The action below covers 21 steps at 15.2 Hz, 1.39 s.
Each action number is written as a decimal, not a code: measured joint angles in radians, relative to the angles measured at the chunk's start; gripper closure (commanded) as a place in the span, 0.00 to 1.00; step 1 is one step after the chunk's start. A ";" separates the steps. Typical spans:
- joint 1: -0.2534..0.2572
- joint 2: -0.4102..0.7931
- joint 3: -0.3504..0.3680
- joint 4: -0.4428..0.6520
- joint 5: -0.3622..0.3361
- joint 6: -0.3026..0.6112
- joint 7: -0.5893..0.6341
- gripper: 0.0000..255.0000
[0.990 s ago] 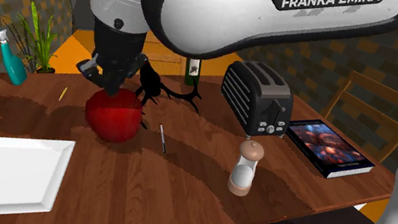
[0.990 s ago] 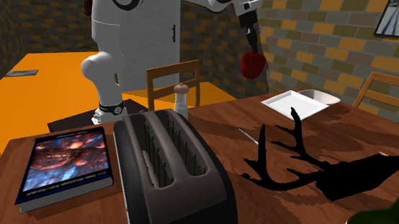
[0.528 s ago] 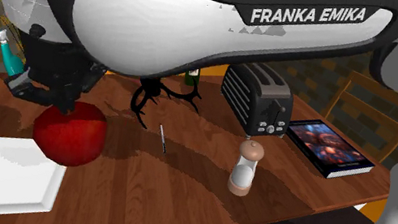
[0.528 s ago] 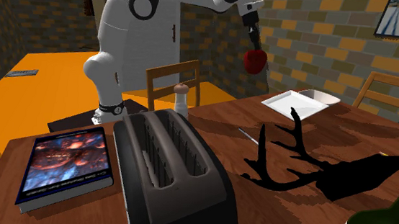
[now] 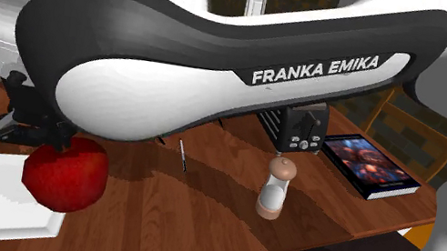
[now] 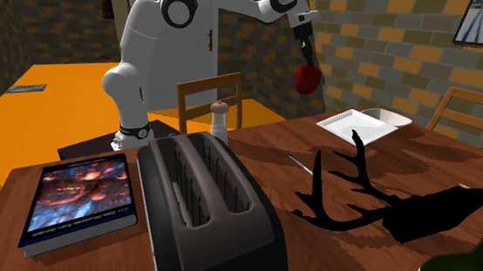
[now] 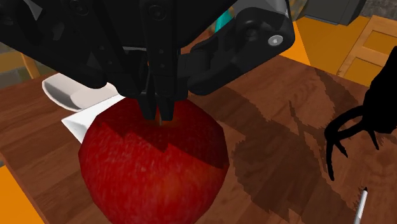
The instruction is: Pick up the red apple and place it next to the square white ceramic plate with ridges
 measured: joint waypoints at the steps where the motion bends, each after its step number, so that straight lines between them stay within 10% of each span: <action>1: -0.001 -0.001 -0.001 -0.015 -0.002 0.013 0.005 1.00; 21: -0.015 0.022 -0.023 -0.242 -0.057 0.248 0.103 1.00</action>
